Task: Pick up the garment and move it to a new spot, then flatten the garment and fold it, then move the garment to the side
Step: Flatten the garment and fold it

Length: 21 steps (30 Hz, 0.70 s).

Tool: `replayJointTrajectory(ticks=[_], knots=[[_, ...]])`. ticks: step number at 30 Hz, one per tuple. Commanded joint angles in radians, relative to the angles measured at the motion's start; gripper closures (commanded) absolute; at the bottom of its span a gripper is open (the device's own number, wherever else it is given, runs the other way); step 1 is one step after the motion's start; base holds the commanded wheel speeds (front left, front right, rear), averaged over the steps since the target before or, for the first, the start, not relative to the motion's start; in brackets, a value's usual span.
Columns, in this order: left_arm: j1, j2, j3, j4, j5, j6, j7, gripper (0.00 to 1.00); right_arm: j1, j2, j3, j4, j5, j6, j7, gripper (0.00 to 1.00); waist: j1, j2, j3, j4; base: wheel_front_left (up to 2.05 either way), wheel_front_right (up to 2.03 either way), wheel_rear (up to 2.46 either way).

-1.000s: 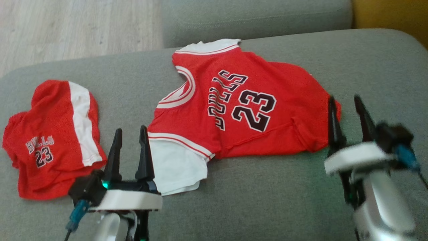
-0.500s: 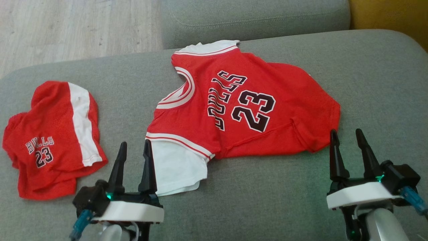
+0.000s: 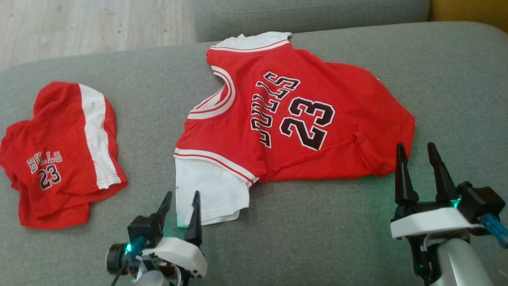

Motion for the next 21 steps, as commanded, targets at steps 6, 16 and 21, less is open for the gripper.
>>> replayJointTrajectory(ticks=[6,16,21], knots=[[-0.069,0.022,0.017,0.075,0.048,0.099,0.102,0.00,-0.062,-0.004,0.028,-0.016,0.002,0.007,-0.011,0.00,-0.0001,0.0000,0.031,-0.004,0.00,0.00,0.00],[-0.055,0.039,-0.026,0.101,0.065,0.122,0.249,0.00,-0.072,-0.004,0.034,0.000,0.012,0.007,-0.011,0.00,-0.0001,0.0000,0.020,0.000,0.00,0.00,0.00],[-0.042,0.048,-0.050,0.075,0.069,0.114,0.298,0.00,-0.074,-0.004,0.034,0.007,0.018,0.007,-0.011,0.00,-0.0001,0.0000,0.012,0.004,0.00,0.00,0.00]])
